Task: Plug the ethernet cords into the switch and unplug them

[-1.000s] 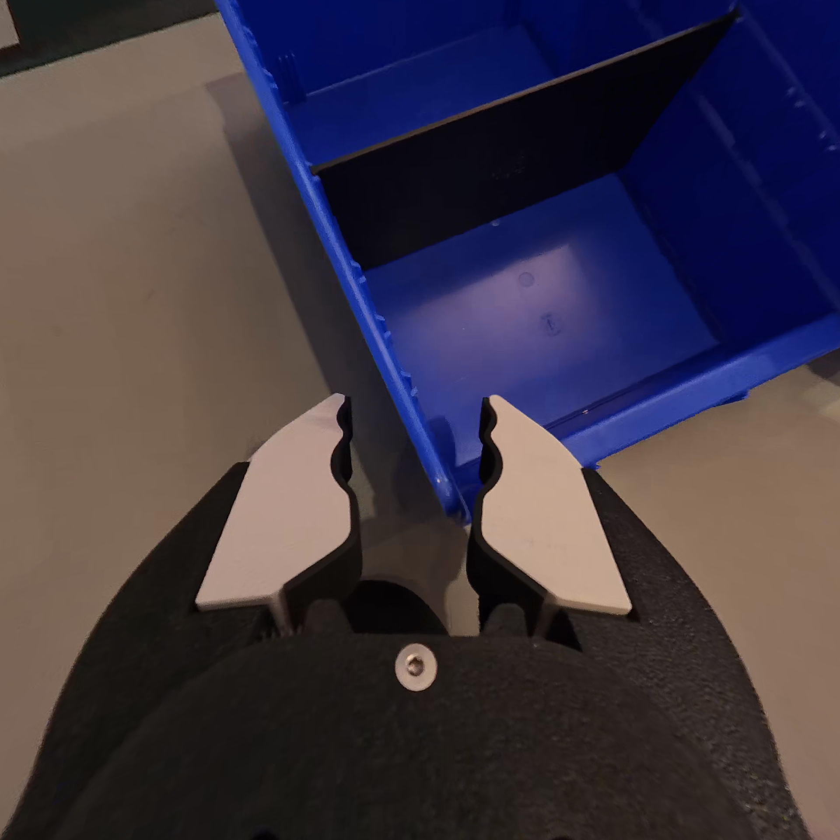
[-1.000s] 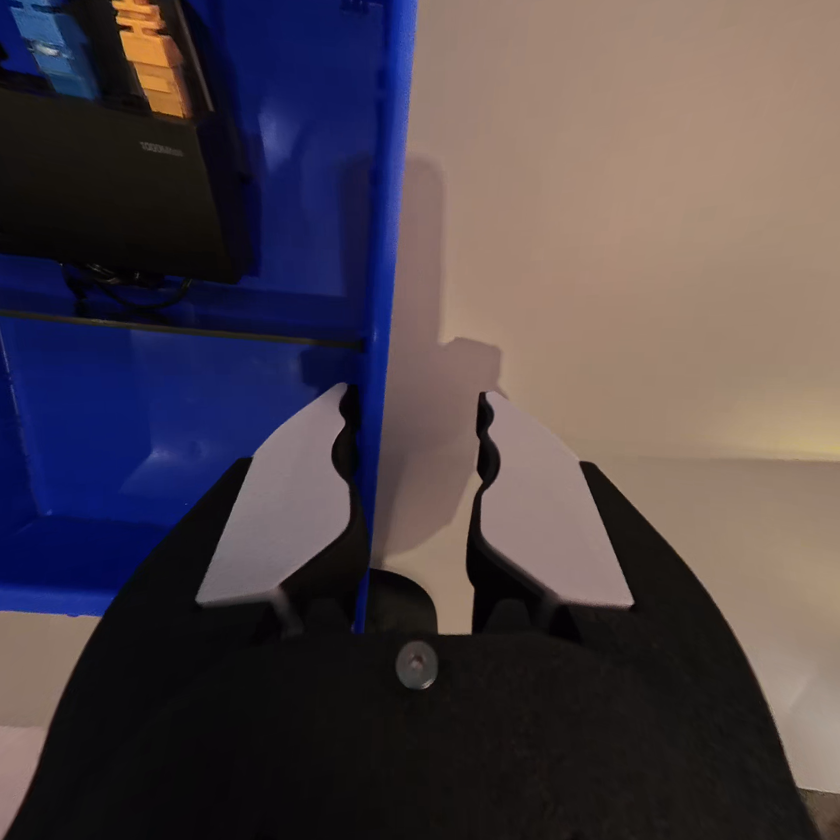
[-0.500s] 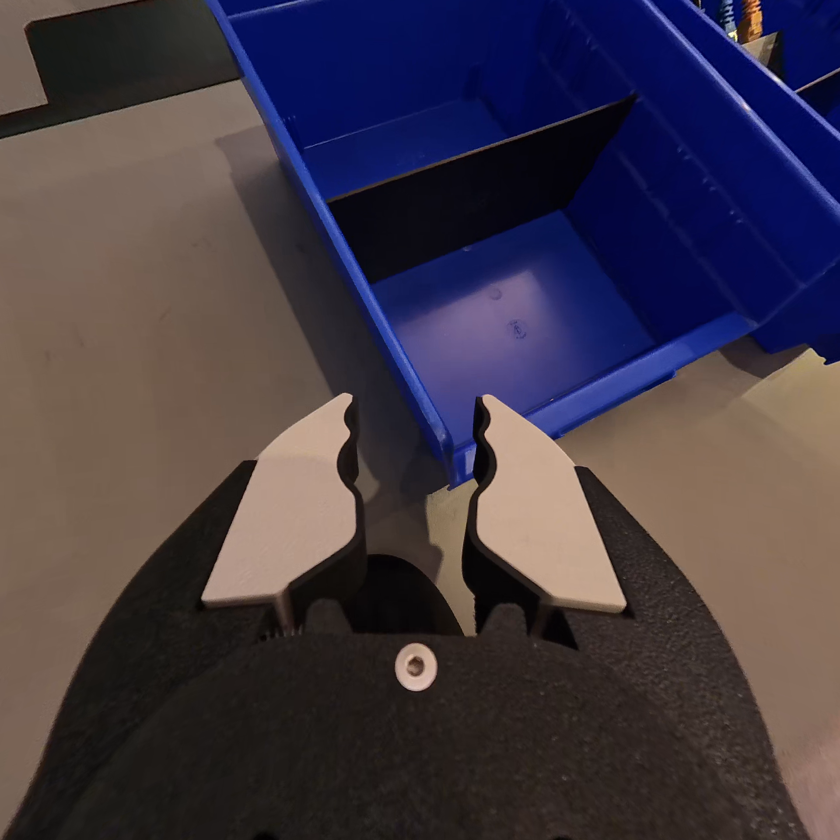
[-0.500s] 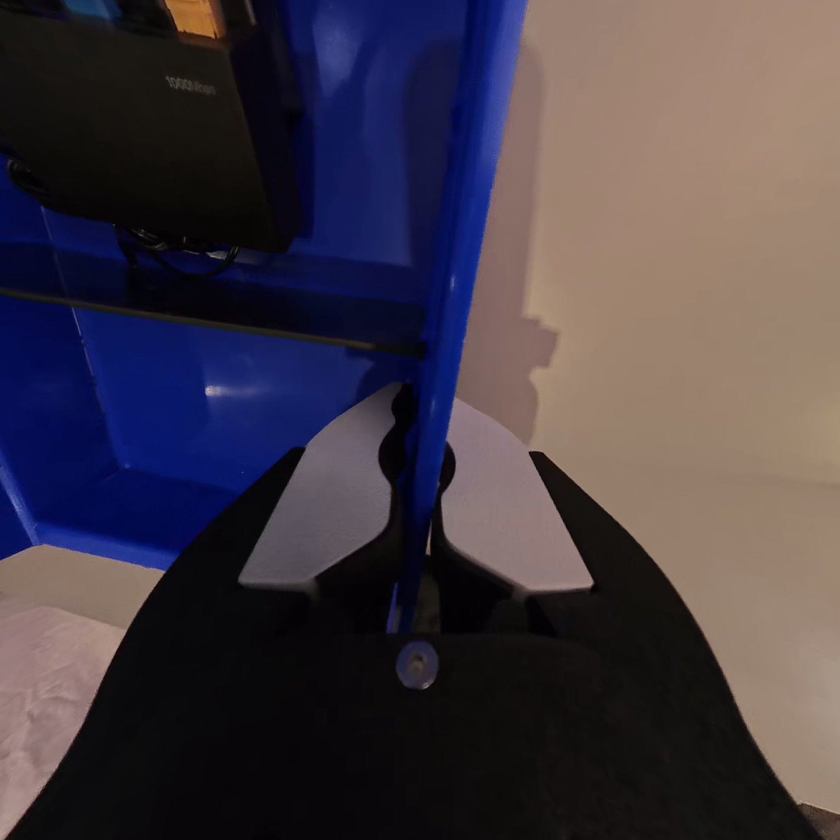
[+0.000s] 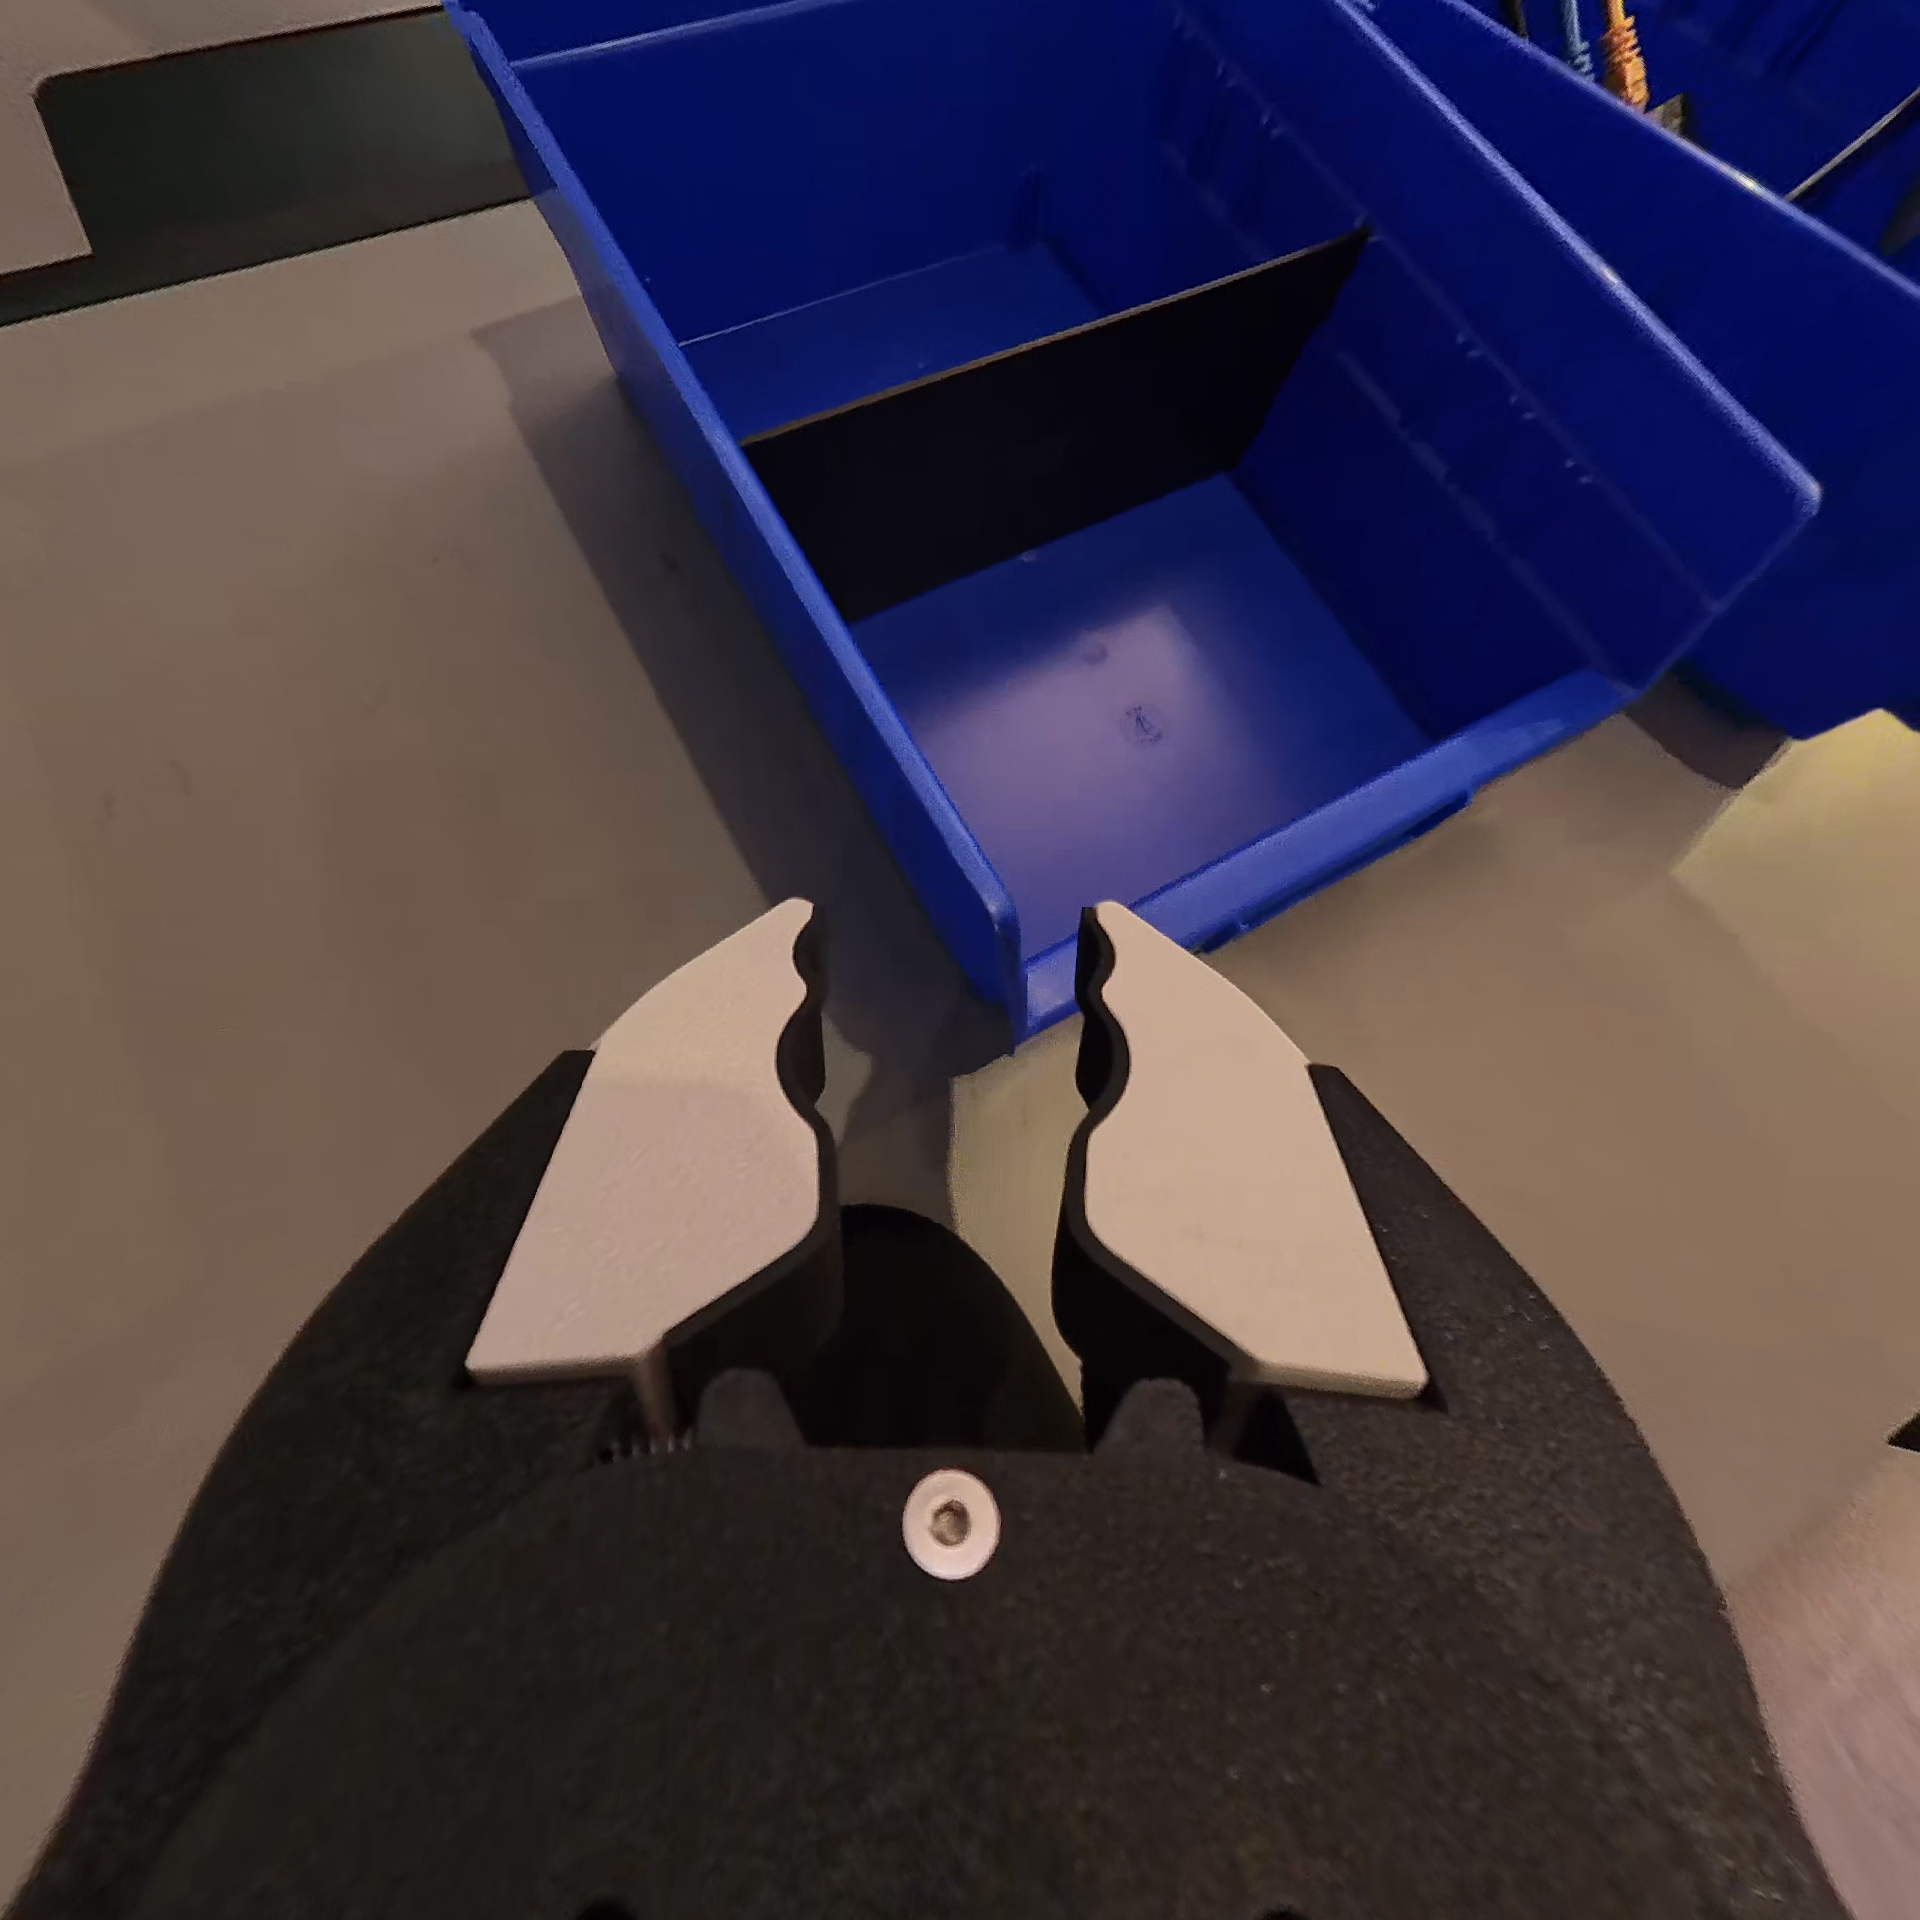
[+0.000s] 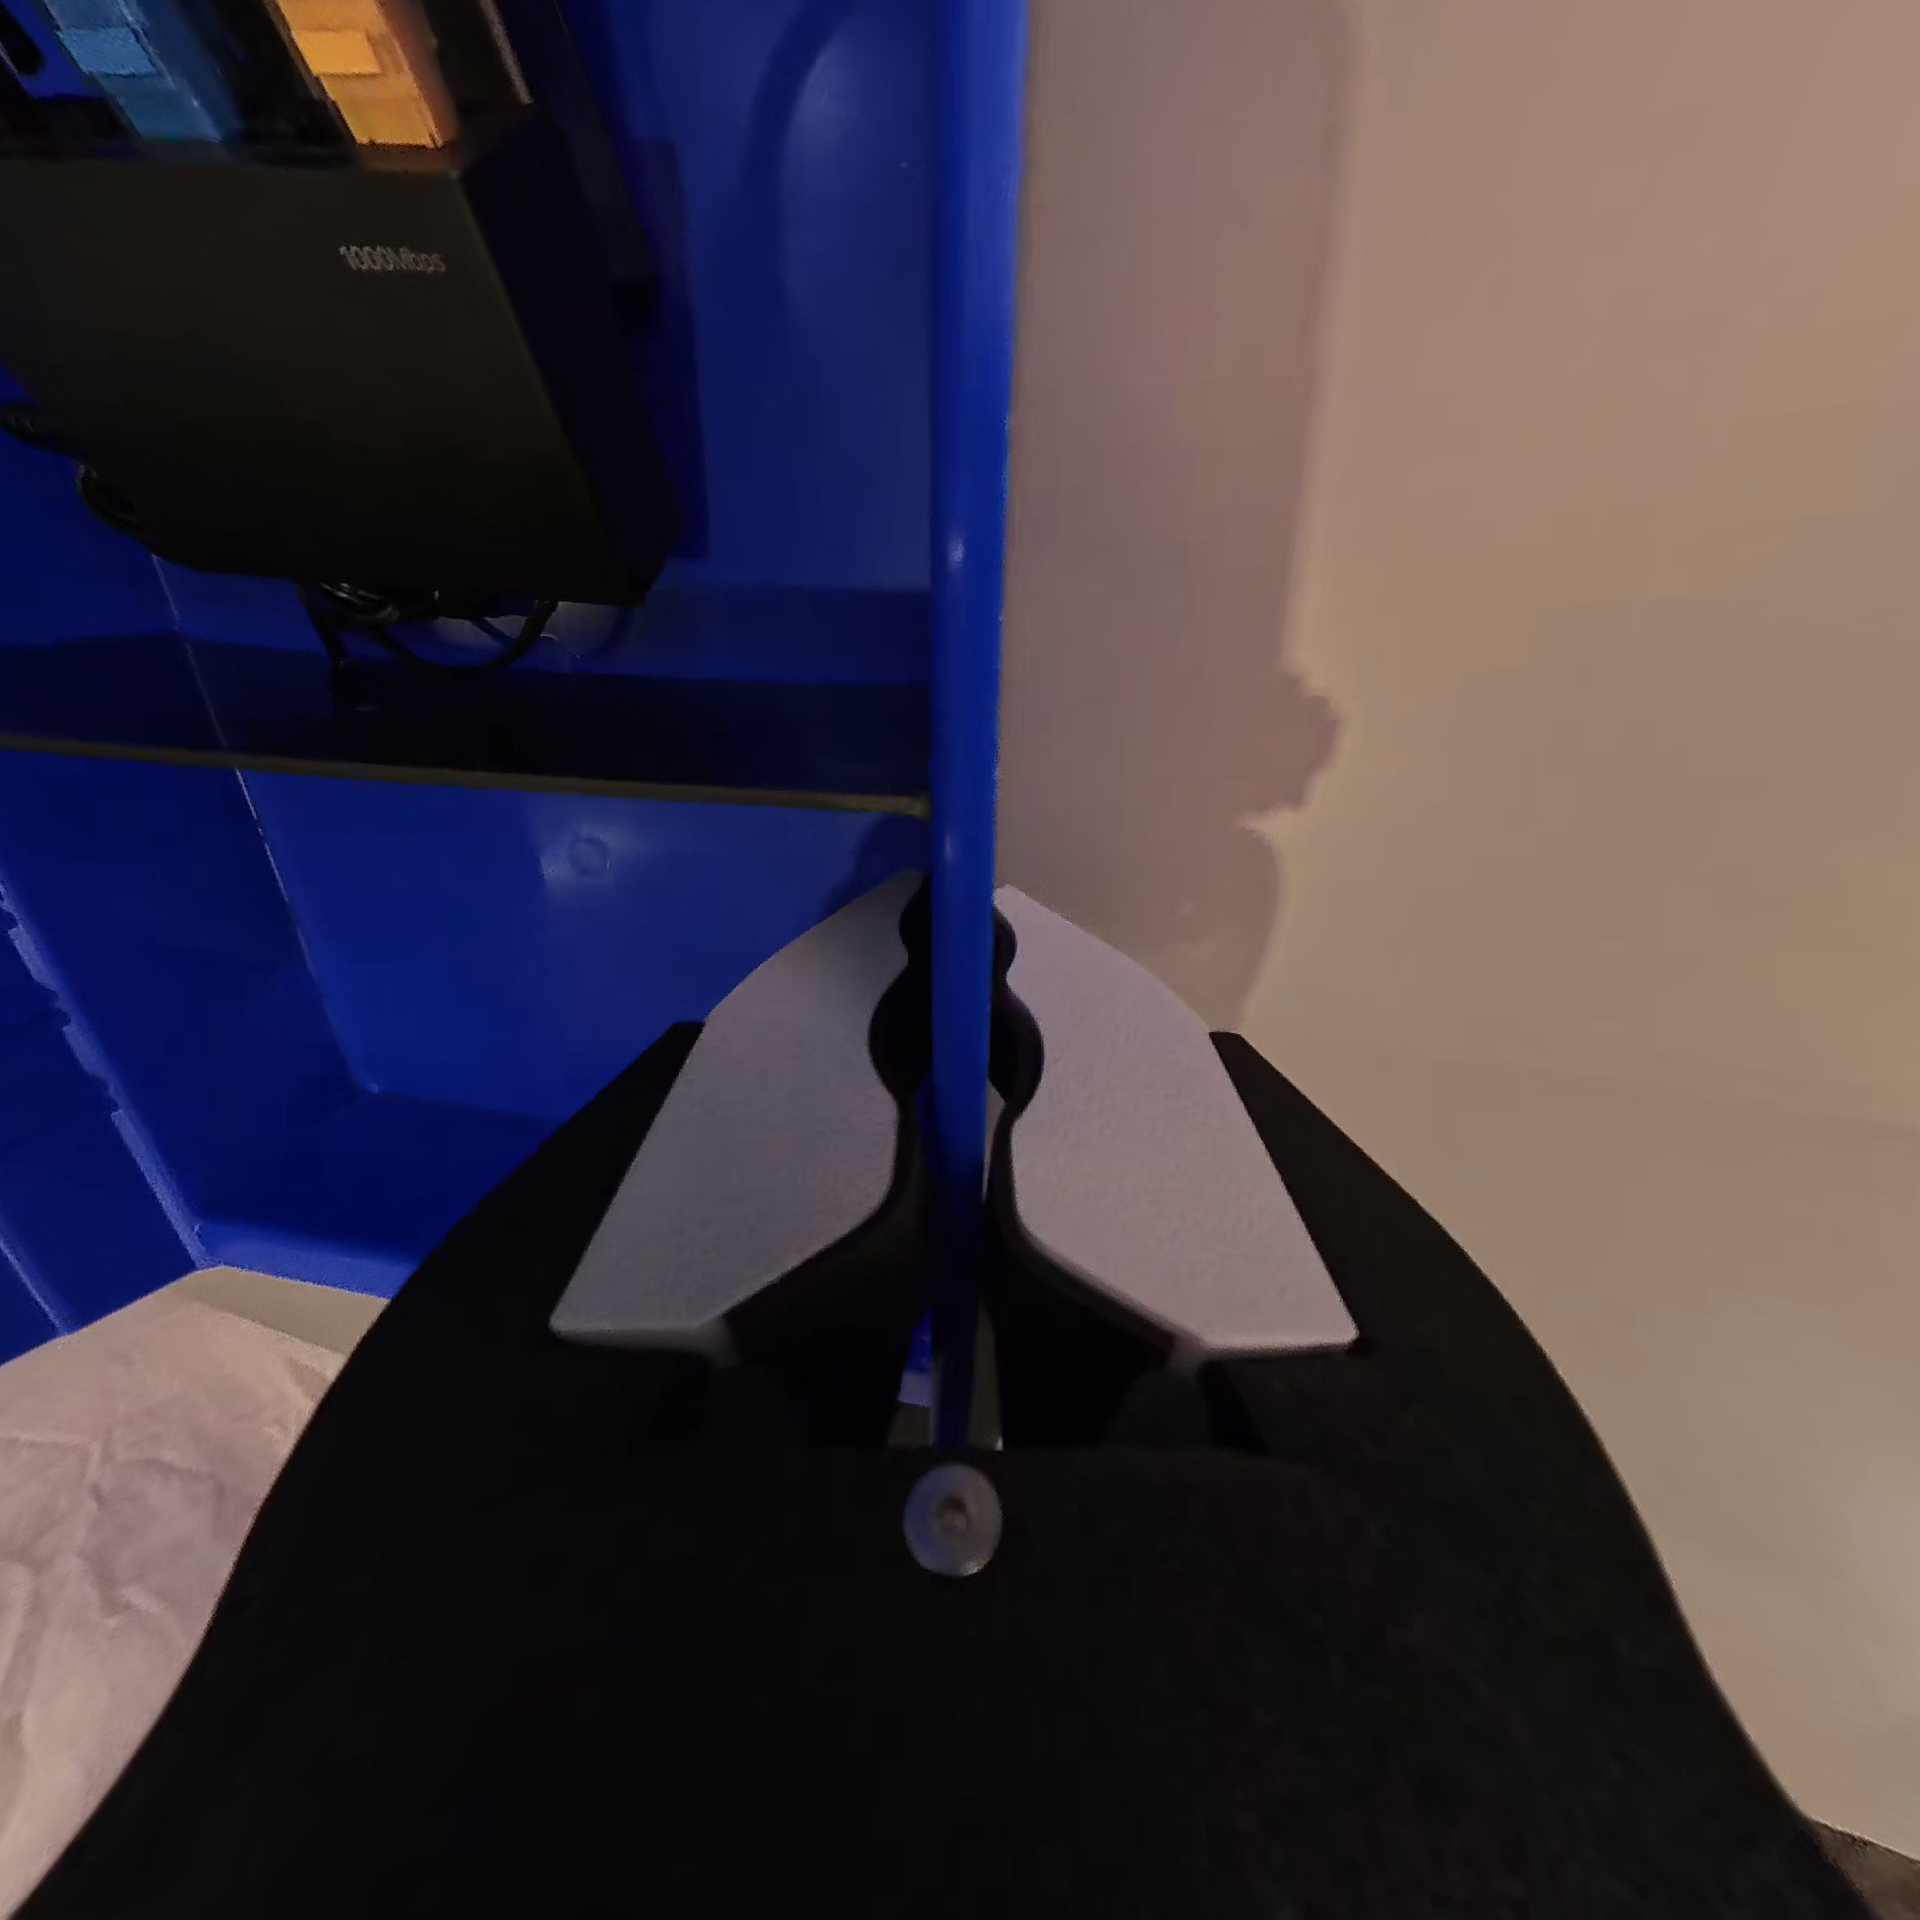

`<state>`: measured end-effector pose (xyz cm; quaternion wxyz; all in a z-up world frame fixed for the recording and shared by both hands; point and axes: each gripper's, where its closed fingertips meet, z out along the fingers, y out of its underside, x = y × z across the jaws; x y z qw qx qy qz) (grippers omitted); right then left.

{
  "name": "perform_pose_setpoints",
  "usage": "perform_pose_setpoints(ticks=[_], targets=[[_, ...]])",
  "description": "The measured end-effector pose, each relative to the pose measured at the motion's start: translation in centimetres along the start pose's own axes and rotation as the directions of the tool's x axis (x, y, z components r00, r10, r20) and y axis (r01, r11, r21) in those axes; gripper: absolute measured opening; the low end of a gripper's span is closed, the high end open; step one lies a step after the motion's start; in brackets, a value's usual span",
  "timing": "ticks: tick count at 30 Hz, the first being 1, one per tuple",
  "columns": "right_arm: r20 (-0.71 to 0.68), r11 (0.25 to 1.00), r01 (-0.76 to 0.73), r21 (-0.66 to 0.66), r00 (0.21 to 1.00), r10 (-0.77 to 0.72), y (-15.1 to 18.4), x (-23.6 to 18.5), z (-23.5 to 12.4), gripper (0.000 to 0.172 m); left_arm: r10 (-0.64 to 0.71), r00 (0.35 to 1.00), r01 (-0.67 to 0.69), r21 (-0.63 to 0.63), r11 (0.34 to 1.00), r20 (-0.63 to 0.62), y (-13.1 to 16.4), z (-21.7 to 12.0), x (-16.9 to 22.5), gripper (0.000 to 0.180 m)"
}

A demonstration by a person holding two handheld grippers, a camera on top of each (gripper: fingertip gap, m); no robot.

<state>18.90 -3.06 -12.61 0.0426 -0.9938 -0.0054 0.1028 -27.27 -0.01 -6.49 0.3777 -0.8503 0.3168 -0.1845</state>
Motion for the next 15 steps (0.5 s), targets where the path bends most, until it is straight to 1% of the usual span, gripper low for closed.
perform_pose_setpoints(ticks=[7, 9, 15], targets=[[0.026, 0.998, 0.034, -0.049, 0.999, -0.033, 0.7, 0.3, -1.0, 0.006, -0.028, 1.000, 0.027, 0.045, 0.999, 0.009, 0.3, -2.9, -0.5, 0.045], [0.014, 0.997, 0.045, -0.060, 0.999, -0.044, 0.9, 0.6, -1.4, 0.006, -0.036, 0.999, 0.036, 0.055, 0.998, -0.005, 0.5, -3.8, -0.3, 0.045], [0.018, 0.997, 0.064, -0.045, 0.998, -0.063, 1.1, 0.3, -3.4, 0.006, -0.049, 0.999, 0.048, 0.098, 0.994, 0.010, 0.7, -6.7, -0.4, 0.045]])
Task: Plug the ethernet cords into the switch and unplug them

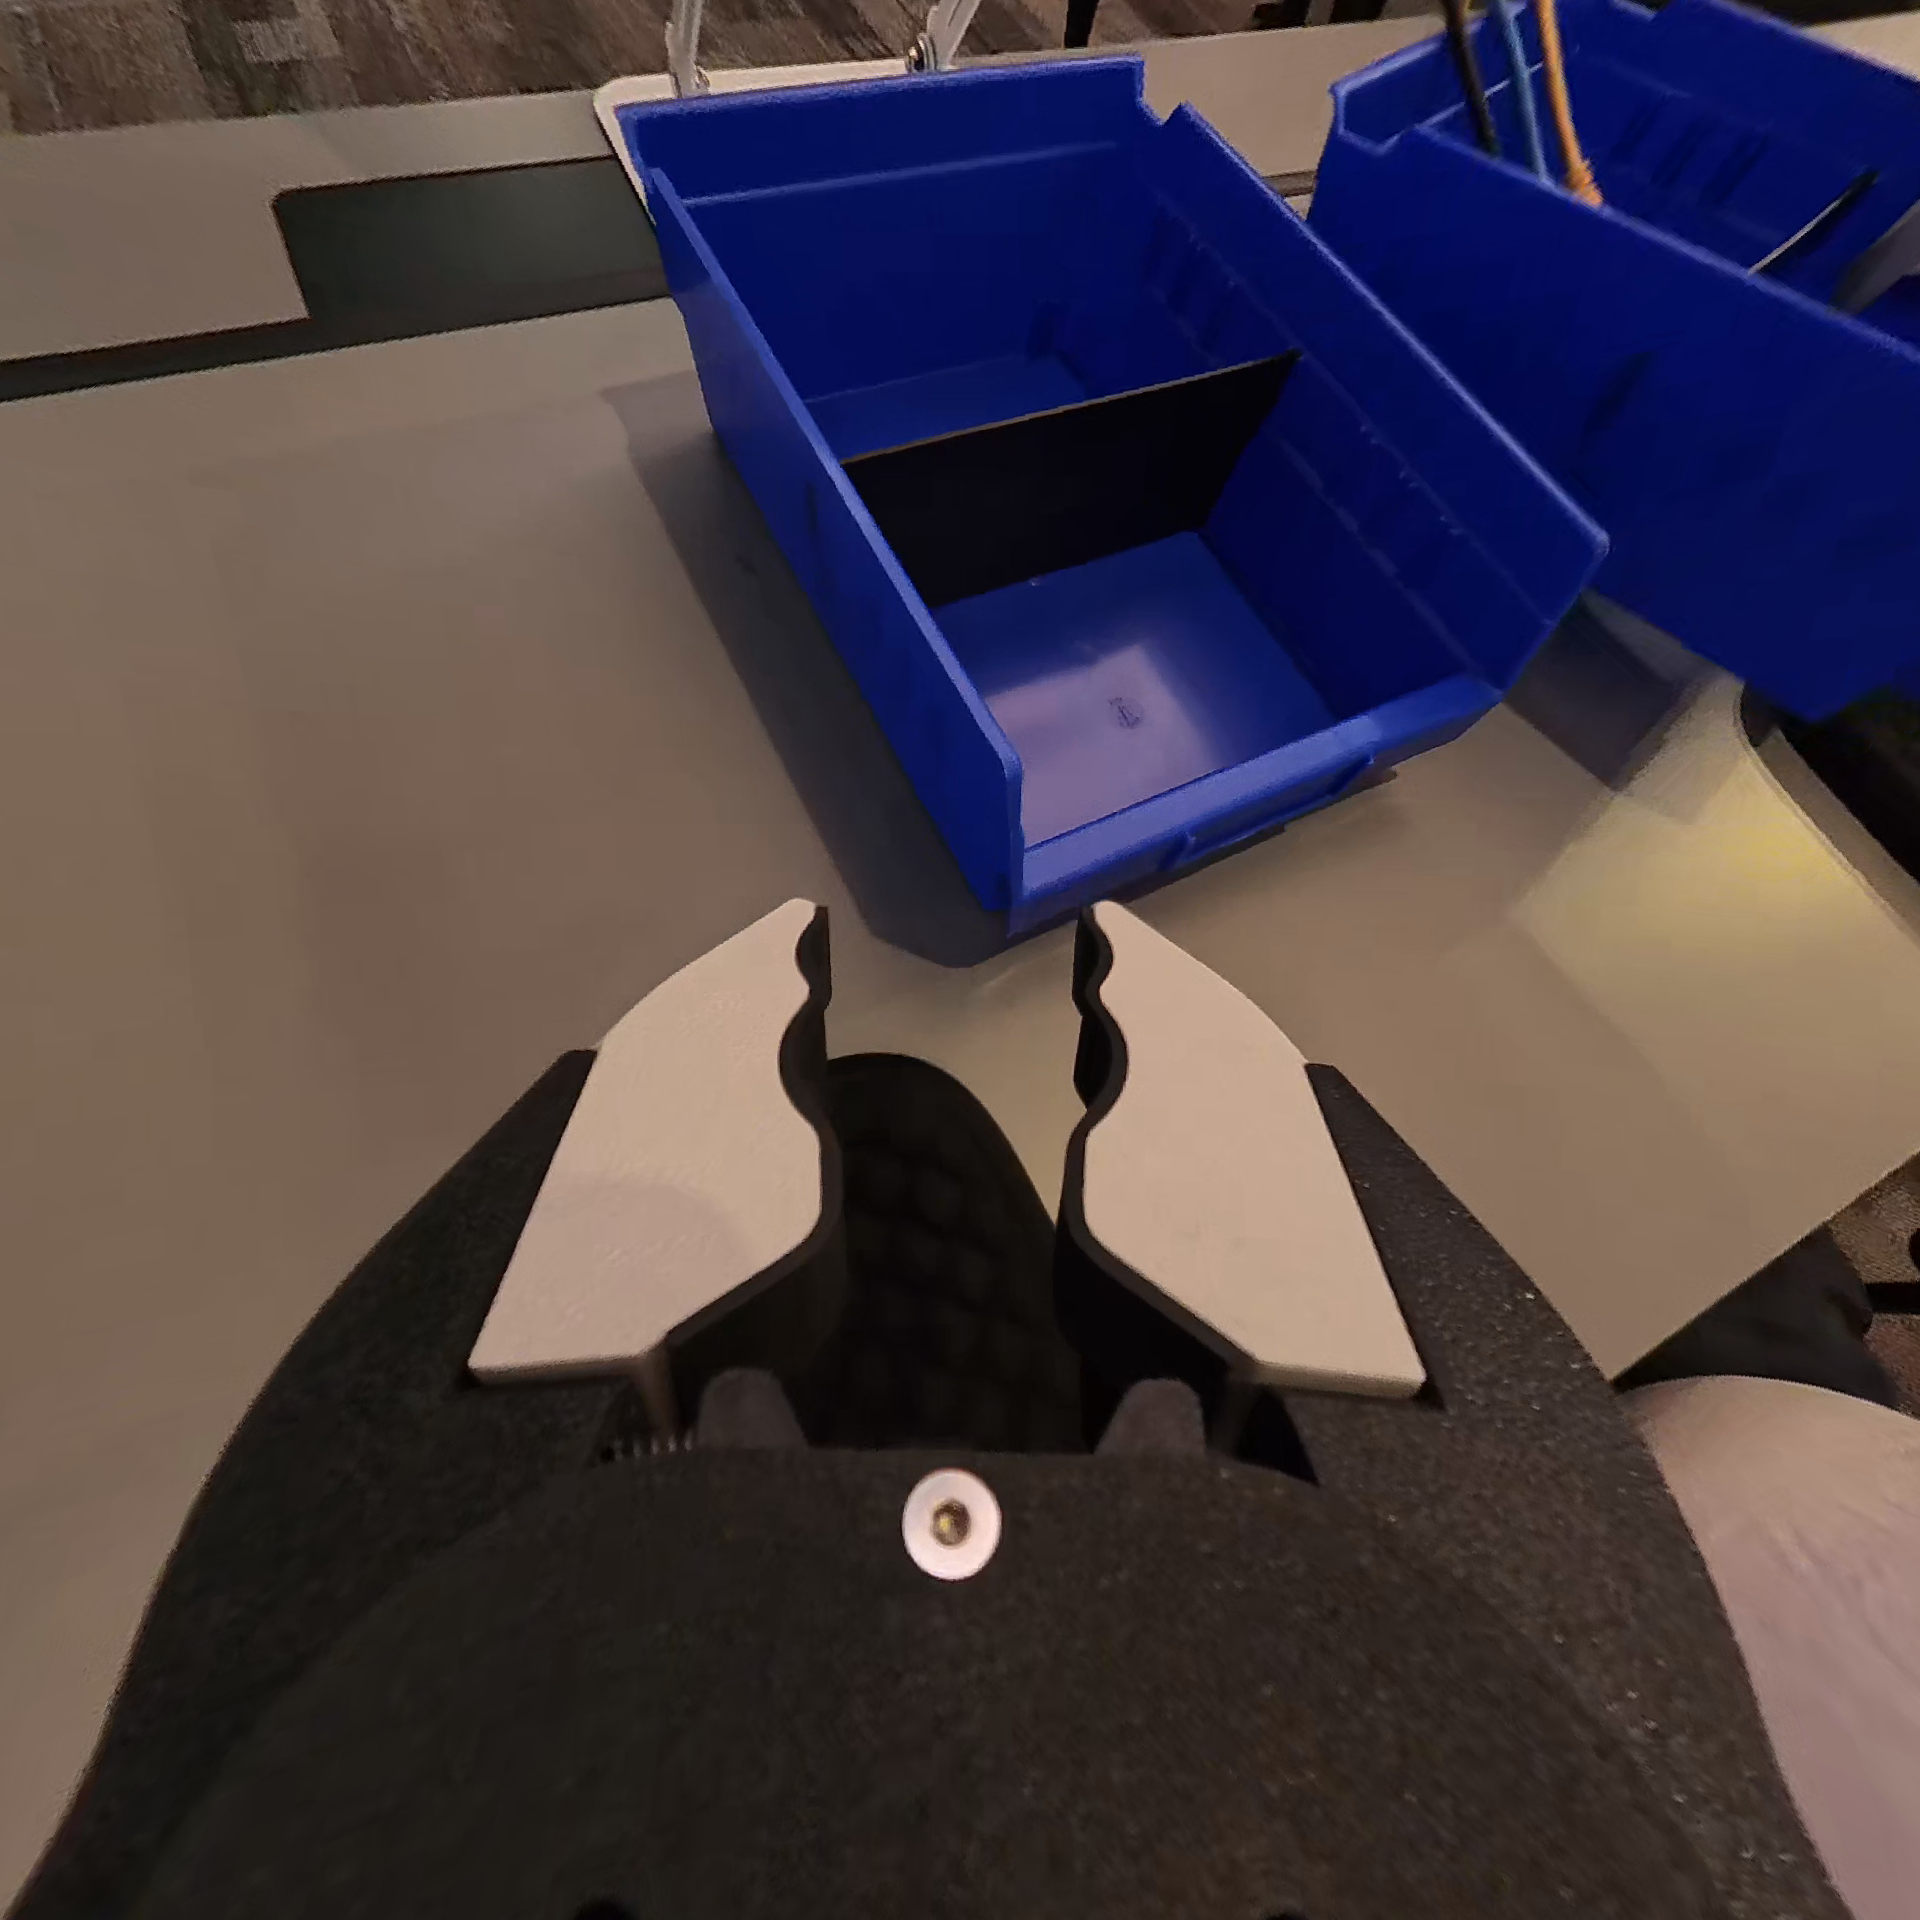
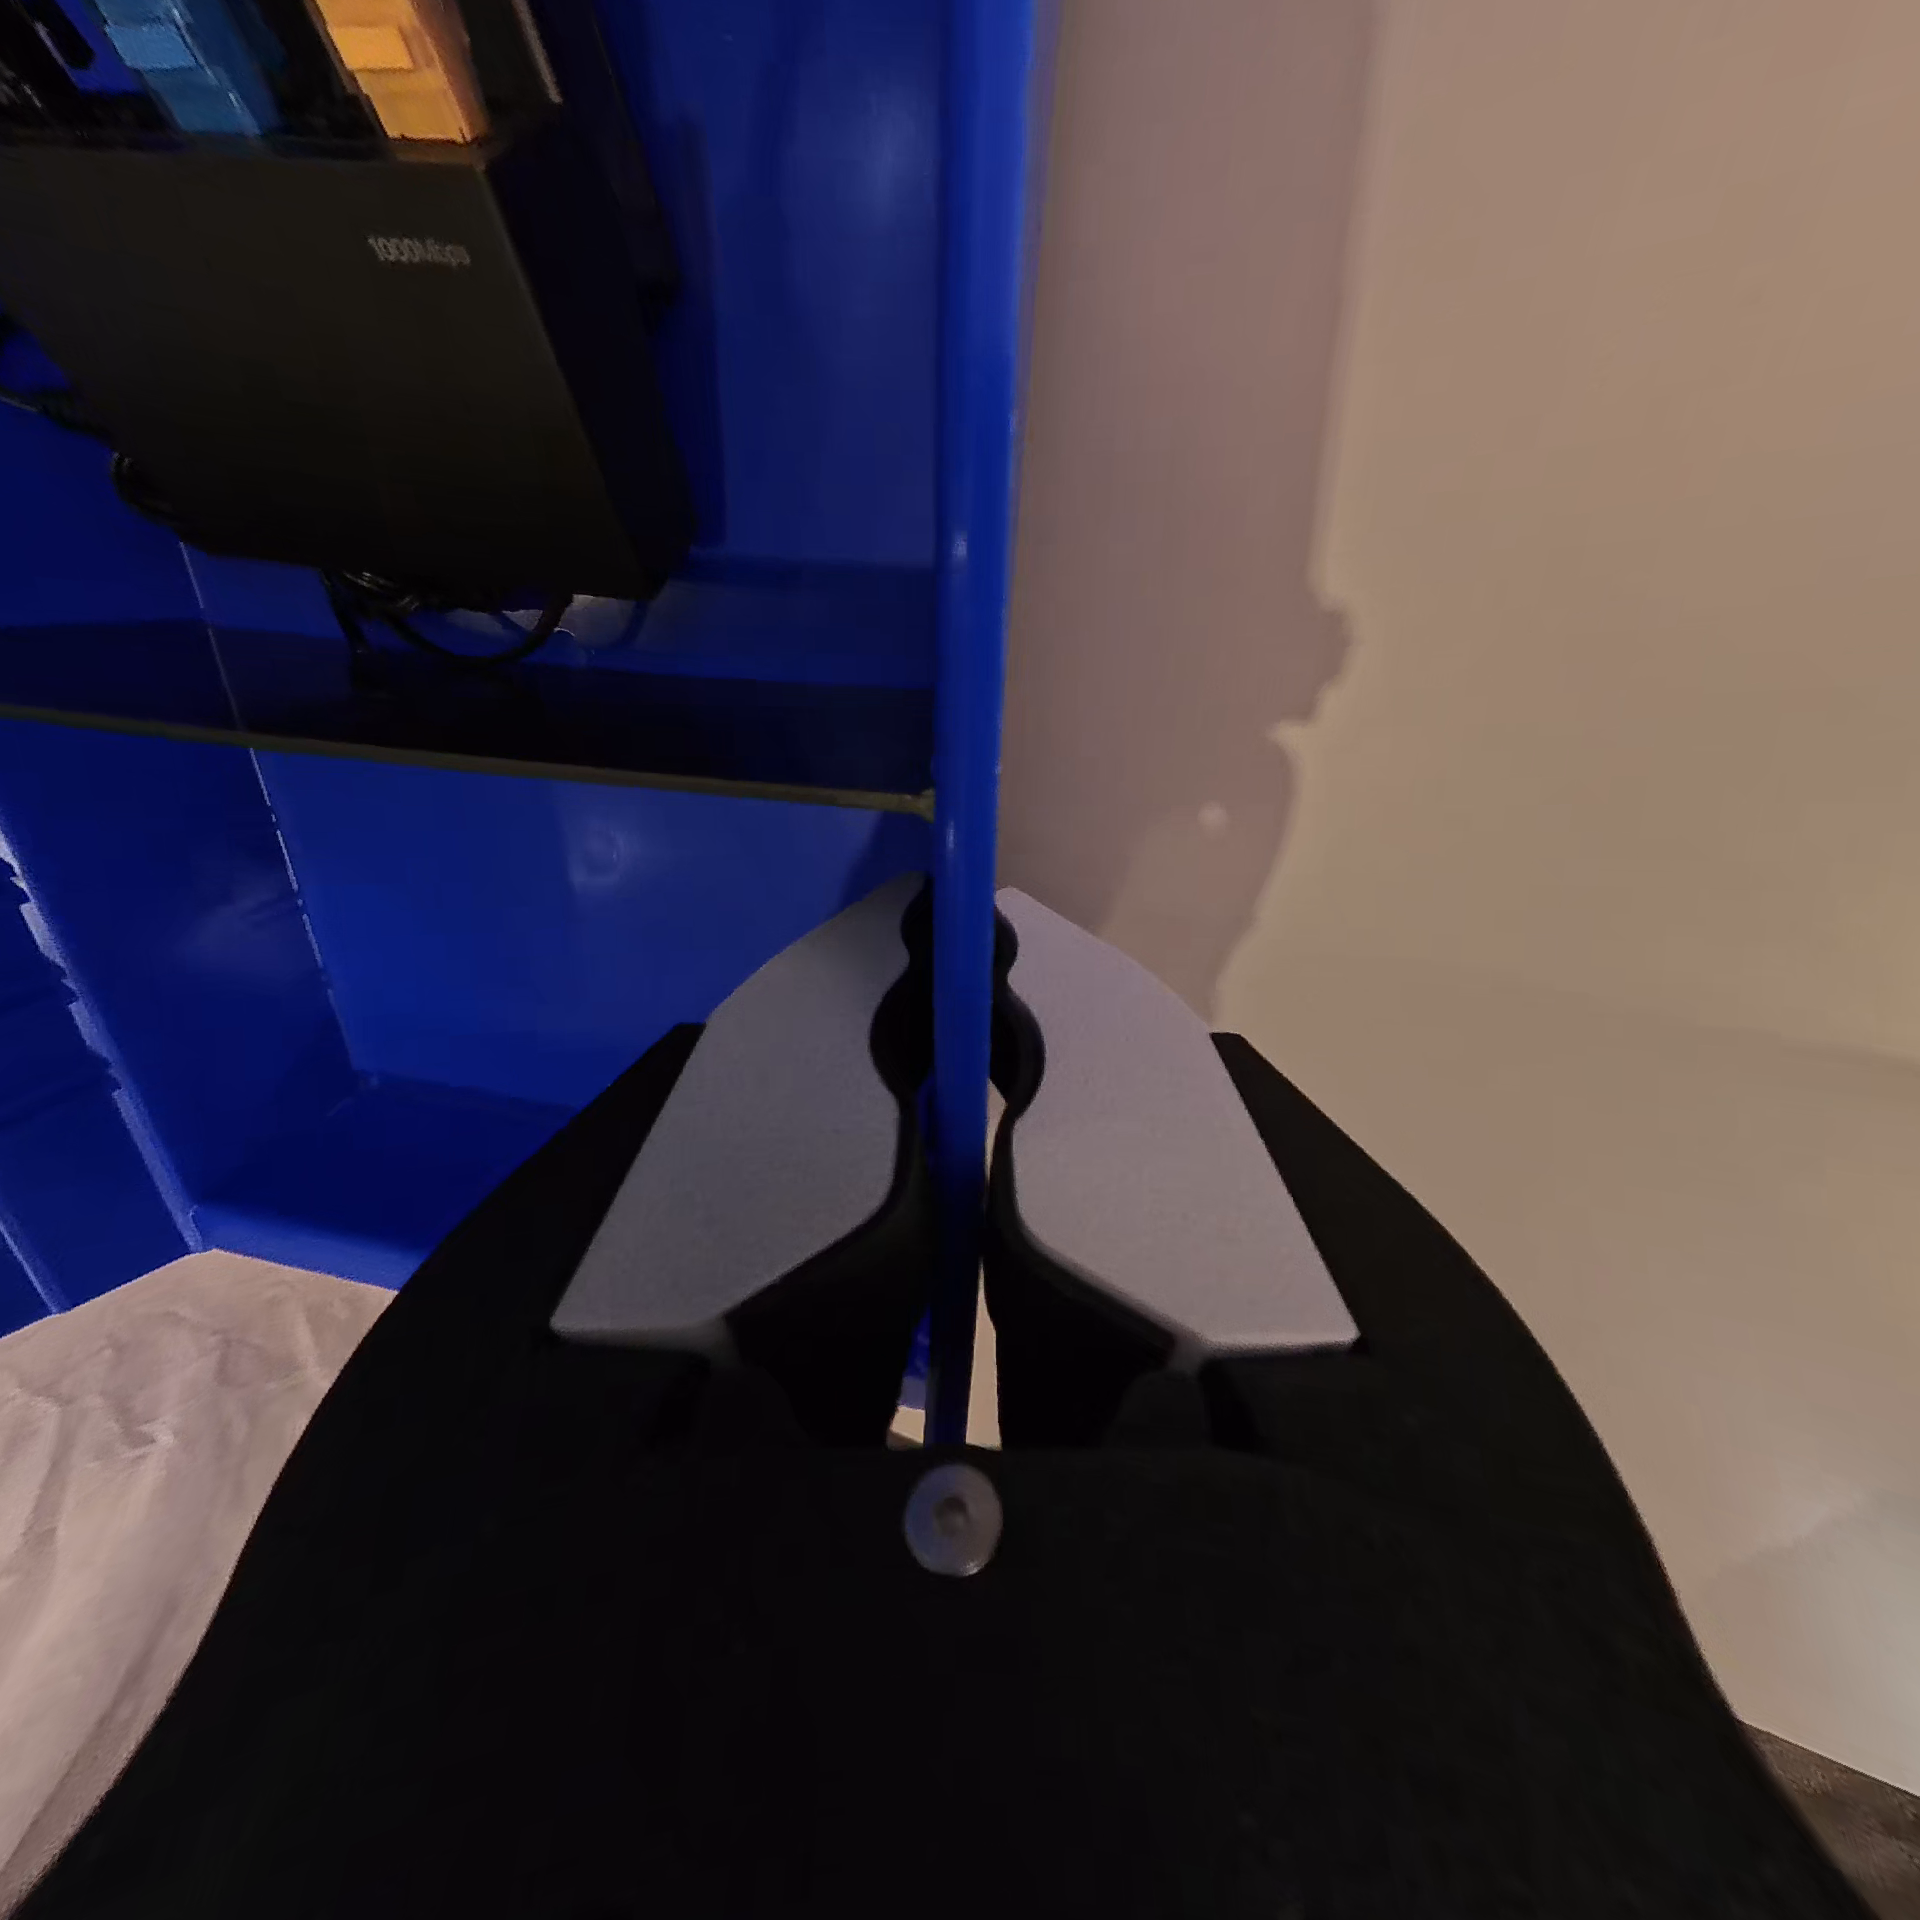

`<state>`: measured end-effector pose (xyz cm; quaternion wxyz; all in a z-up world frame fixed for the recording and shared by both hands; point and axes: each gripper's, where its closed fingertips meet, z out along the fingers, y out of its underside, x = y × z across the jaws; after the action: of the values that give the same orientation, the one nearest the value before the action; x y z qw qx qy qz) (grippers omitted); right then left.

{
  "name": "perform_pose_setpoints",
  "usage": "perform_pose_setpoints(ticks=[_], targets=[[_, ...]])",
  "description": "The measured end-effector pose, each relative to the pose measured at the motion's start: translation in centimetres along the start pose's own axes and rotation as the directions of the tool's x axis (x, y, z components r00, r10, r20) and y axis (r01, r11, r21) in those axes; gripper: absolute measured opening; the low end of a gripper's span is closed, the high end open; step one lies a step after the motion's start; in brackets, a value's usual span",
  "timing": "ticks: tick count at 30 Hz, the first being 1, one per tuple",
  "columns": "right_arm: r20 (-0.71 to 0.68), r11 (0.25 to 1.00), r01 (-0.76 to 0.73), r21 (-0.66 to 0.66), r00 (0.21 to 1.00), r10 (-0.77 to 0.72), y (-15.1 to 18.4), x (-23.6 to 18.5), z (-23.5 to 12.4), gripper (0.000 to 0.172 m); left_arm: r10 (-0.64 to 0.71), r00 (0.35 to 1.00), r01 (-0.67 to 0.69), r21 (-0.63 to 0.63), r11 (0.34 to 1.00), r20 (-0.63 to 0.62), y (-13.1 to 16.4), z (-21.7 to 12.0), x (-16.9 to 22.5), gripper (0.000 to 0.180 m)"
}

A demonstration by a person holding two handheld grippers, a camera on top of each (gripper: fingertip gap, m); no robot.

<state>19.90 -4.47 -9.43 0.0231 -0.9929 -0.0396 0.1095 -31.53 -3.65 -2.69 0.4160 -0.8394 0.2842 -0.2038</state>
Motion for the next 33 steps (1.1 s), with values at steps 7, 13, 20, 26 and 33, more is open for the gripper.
perform_pose_setpoints(ticks=[7, 13, 20, 26, 33], targets=[[-0.022, 0.998, 0.045, 0.054, 0.999, -0.044, -1.6, -2.7, -6.2, 0.005, -0.014, 0.998, 0.010, 0.053, 0.999, 0.060, 0.2, -3.4, -1.0, 0.045], [-0.044, 0.990, 0.125, 0.071, 0.992, -0.122, -6.0, -9.5, -10.9, 0.005, -0.083, 0.987, 0.069, 0.099, 0.993, 0.141, 0.9, -6.5, -3.5, 0.045], [0.083, 0.955, 0.292, 0.059, 0.951, -0.296, -13.6, -24.5, -9.1, 0.005, -0.138, 0.965, 0.110, 0.134, 0.985, 0.221, 2.7, -9.9, -6.6, 0.045], [0.191, 0.909, 0.409, 0.082, 0.888, -0.418, -19.7, -39.1, -4.8, 0.005, -0.199, 0.941, 0.164, 0.145, 0.976, 0.275, 5.2, -12.9, -9.7, 0.044], [0.190, 0.888, 0.448, 0.102, 0.868, -0.460, -24.4, -51.4, 0.7, 0.006, -0.270, 0.902, 0.214, 0.194, 0.957, 0.337, 6.9, -16.5, -13.9, 0.043]])
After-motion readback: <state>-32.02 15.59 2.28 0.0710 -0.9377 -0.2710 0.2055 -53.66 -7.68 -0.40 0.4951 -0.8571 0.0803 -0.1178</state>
